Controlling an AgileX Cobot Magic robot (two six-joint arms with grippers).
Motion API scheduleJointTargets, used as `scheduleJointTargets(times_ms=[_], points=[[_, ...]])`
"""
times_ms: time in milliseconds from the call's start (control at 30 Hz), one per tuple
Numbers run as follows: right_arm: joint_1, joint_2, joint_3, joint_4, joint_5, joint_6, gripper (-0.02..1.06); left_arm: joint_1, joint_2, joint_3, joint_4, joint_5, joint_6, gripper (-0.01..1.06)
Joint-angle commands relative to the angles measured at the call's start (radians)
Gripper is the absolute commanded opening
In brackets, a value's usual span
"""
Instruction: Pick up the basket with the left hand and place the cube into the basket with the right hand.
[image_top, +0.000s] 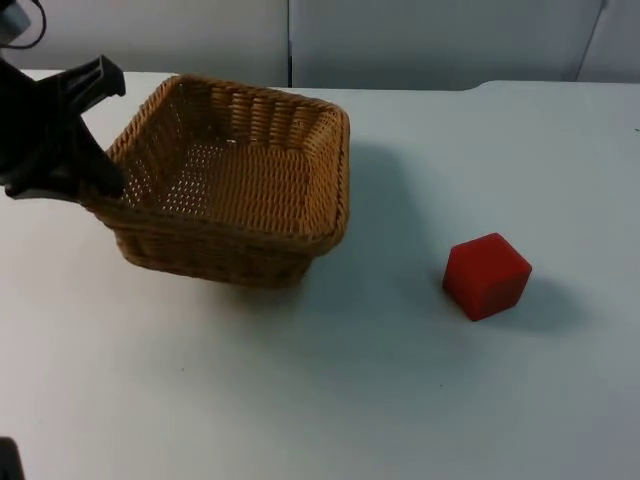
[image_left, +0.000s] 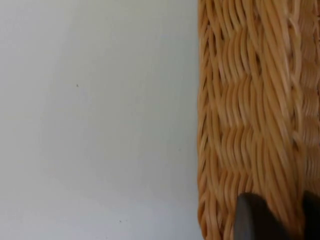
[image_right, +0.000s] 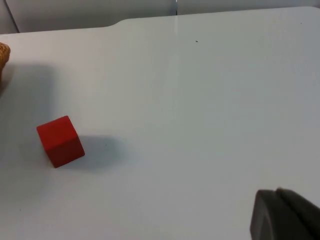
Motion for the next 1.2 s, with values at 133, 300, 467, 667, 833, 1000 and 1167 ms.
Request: scheduleJointTargets(times_ms=[133, 300, 467, 667, 833, 1000, 1167], points=[[0.003, -0.004, 0.009, 0.002, -0.004, -0.005, 0.0, -0.002, -0.067, 0.074, -0.284, 0.012, 0.266, 0.0], [0.003, -0.004, 0.009, 0.002, -0.004, -0.005, 0.0, -0.002, -0.099, 0.127, -0.464, 0.045, 0.435, 0.0], [0.003, -0.004, 0.009, 0.002, -0.004, -0.005, 0.0, -0.002, -0.101, 0.127, -0.48, 0.064, 0.452, 0.0], [0.003, -0.004, 0.009, 0.002, -0.004, -0.005, 0.0, -0.002, -0.101, 0.127, -0.484, 0.066, 0.452, 0.0], [0.003, -0.004, 0.009, 0.002, -0.004, -0.005, 0.0, -0.002, -0.101, 0.127, -0.484, 0.066, 0.452, 0.0], [0.003, -0.004, 0.009, 0.002, -0.004, -0.005, 0.0, -0.002, -0.101, 0.127, -0.484, 0.066, 0.452, 0.0], [0.003, -0.004, 0.009, 0.002, -0.004, -0.005, 0.0, -0.002, -0.101, 0.127, -0.484, 0.066, 0.452, 0.0]])
